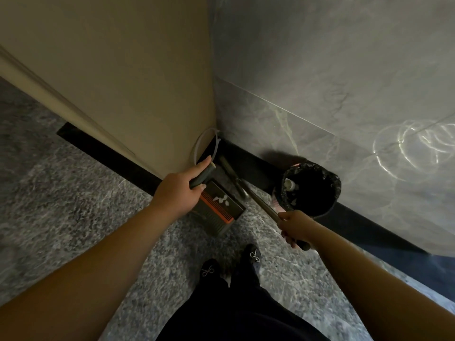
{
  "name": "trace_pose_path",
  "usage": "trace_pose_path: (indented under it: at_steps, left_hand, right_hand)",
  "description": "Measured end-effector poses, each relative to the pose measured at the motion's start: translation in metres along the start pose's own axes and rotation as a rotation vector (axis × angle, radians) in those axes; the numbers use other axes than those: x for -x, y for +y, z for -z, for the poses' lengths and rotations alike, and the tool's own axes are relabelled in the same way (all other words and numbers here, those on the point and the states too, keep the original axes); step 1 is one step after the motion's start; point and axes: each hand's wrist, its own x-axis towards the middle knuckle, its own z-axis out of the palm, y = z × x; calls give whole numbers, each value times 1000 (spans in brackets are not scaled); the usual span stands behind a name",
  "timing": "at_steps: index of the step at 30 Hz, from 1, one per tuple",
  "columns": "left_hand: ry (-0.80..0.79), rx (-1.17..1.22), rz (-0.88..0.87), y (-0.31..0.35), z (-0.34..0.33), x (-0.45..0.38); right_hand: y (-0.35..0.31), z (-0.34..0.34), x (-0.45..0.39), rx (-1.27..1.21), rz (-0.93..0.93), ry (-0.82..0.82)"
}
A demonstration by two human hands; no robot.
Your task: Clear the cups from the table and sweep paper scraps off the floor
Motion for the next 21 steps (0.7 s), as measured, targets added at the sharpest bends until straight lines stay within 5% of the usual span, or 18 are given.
trace_pose_path:
  at_steps: [21]
  left_hand:
    - [-14,-36,18,7,8,21]
  right_hand:
    - [37,-43,40,-178,-4,-25]
